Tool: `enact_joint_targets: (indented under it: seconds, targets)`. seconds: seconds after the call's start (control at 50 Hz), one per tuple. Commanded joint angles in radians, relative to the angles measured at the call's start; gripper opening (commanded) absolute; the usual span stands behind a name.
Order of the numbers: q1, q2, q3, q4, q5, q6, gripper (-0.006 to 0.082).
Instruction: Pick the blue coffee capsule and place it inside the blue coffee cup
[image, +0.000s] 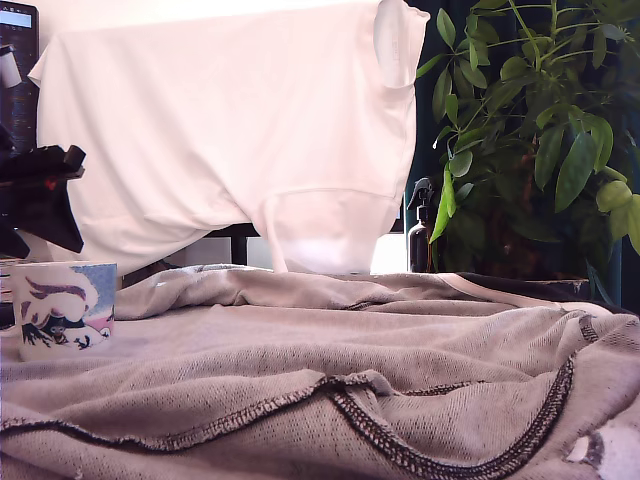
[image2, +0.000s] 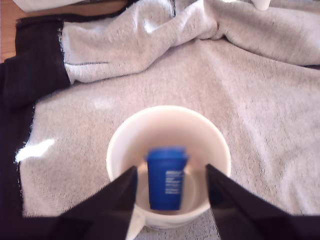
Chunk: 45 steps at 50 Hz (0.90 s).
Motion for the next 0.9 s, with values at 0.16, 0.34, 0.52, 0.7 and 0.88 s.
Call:
enact_joint_targets:
  seconds: [0.16,0.34,0.52,0.7,0.88]
  targets:
    - [0.007,-0.011,0.013,-0.014,0.005,0.006,0.0421]
    - [0.007,-0.092,0.024,-0.053,0.005,0.050,0.0081]
    - [0.009,-0.204,0.024,-0.077,0.004,0.065,-0.0021]
    - [0.009,-0.312,0.024,-0.163,0.004,0.090,-0.0021]
    - [0.009,-0.415,0.023,-0.226,0.004,0.101,-0.0021]
